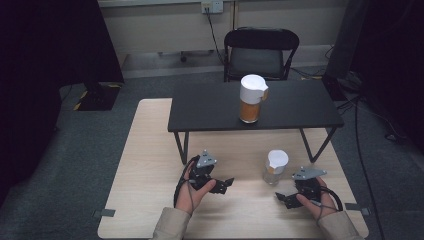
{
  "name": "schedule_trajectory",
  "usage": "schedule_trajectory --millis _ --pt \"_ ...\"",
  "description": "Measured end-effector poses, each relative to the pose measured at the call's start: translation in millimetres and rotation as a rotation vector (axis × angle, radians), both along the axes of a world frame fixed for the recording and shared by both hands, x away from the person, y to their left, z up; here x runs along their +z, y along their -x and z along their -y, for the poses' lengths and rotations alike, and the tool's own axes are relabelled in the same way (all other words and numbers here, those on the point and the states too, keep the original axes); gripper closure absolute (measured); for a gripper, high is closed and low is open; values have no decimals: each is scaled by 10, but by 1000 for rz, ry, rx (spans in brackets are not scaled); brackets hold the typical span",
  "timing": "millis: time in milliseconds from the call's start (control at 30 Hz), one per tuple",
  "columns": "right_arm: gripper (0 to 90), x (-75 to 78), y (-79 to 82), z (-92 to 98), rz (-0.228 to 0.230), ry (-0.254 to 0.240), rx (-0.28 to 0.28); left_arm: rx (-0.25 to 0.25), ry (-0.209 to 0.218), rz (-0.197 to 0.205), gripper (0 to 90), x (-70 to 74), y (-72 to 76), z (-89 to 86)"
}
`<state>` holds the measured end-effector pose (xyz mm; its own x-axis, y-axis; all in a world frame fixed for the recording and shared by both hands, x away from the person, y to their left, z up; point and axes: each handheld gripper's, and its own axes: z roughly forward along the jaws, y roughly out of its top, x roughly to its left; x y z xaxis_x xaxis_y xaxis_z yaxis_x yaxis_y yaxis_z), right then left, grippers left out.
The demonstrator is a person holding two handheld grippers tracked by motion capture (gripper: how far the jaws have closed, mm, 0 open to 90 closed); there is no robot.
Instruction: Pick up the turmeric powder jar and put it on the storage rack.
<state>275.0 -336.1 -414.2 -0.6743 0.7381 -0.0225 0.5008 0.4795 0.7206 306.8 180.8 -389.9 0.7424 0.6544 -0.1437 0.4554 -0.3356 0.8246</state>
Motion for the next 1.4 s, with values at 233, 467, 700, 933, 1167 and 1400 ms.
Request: schedule_trajectory --millis 233,467,700,933,1167,1400 --pt "0 -1 0 0 0 0 0 13 3 -16 28 -53 26 -50" --pt "0 0 0 0 0 0 0 22 -5 -19 28 -89 42 -87" --pt "0 0 0 0 0 0 0 30 -10 -22 29 -128 70 -126" --pt "0 0 0 0 0 0 0 41 -18 -28 30 -176 98 -177" --pt "0 0 0 0 0 0 0 51 -21 -32 30 -220 133 -244" --pt "0 0 0 0 0 0 0 59 -28 -35 30 -242 164 -292"
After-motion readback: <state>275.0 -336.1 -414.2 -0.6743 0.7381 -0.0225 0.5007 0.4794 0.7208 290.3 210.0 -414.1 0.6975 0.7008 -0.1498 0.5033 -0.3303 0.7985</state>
